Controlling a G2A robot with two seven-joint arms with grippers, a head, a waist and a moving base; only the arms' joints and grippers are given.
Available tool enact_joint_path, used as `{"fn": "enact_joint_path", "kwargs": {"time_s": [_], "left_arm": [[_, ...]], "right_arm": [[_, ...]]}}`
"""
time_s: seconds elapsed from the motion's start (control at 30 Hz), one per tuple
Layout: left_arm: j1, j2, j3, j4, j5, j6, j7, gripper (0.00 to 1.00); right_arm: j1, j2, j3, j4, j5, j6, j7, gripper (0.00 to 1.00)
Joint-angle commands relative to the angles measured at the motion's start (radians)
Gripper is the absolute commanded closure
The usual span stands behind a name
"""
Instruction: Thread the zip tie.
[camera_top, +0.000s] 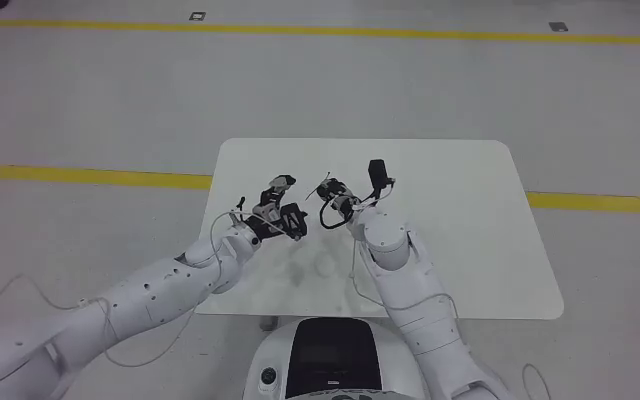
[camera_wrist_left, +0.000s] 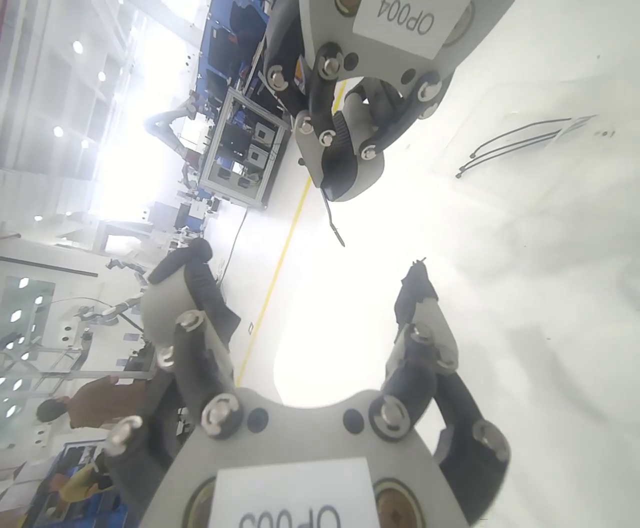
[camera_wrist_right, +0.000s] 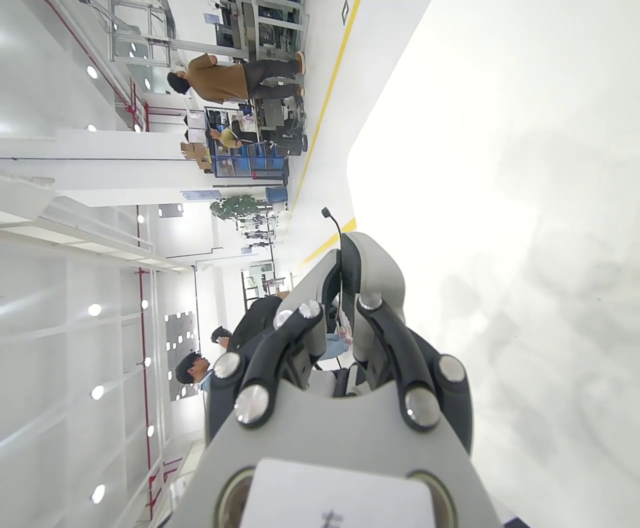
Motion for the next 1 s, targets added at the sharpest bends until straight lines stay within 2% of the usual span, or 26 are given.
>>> {"fn": "enact_joint_path", "kwargs": {"time_s": [0.0,0.5,0.6,0.67,0.97], "left_arm": [[0.004,-0.002,-0.004,0.0,0.0,-0.003,0.003,0.62],[0.01,-0.018,-0.01,0.016,0.0,-0.025,0.022,0.71],[0.01,-0.02,-0.01,0.02,0.0,-0.025,0.023,0.74],[0.011,-0.022,-0.012,0.024,0.0,-0.025,0.023,0.82],[0.017,-0.026,-0.024,0.035,0.0,-0.024,0.028,0.83]], "right_arm": [[0.001,0.001,-0.001,0.003,0.003,0.0,-0.001,1.0],[0.02,0.008,-0.031,0.049,0.048,-0.026,0.002,1.0],[0.018,0.012,-0.033,0.042,0.052,-0.029,0.013,1.0],[0.017,0.014,-0.033,0.038,0.056,-0.032,0.024,1.0],[0.016,0.026,-0.036,0.03,0.067,-0.043,0.066,1.0]]}}
